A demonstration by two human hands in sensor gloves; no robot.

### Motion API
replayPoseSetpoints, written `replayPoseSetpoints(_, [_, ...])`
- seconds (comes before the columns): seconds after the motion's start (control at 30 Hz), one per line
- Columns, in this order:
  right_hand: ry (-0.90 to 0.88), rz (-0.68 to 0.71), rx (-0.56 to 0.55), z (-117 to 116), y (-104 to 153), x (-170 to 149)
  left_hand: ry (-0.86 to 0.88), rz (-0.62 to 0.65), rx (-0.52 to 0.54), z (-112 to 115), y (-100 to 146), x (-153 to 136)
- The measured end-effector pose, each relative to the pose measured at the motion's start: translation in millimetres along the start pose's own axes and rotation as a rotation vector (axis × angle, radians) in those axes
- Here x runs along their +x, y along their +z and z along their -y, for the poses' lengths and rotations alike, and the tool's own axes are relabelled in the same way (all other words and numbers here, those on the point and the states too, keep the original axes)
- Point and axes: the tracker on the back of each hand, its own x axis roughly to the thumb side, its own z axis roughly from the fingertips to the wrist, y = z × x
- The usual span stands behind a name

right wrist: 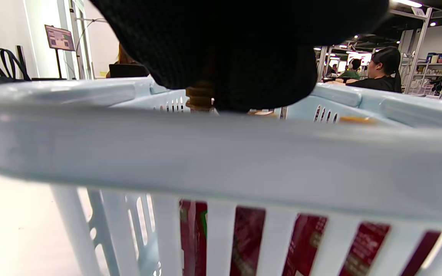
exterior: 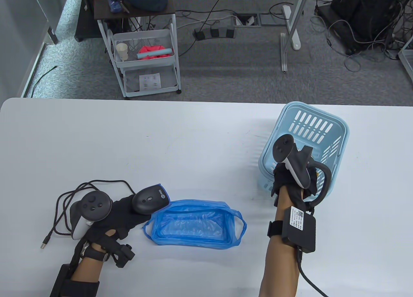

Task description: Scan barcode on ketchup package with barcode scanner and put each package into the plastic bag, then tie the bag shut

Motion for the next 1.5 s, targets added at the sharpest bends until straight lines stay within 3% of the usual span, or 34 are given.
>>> replayPoseSetpoints(0.47, [-0.057,0.017,-0.127,46,19,-12,-0.008,-0.004,-0.002,1,-1,-1])
replayPoseSetpoints(1.1, [-0.099,0.183,-0.287,113,68,-5,-0.009,-0.001,0.005,-1,0,-1])
replayPoseSetpoints(1.5, [-0.152,0.364,-0.271,123,105,19,-0.014,0.005,0.000,0,0,-1])
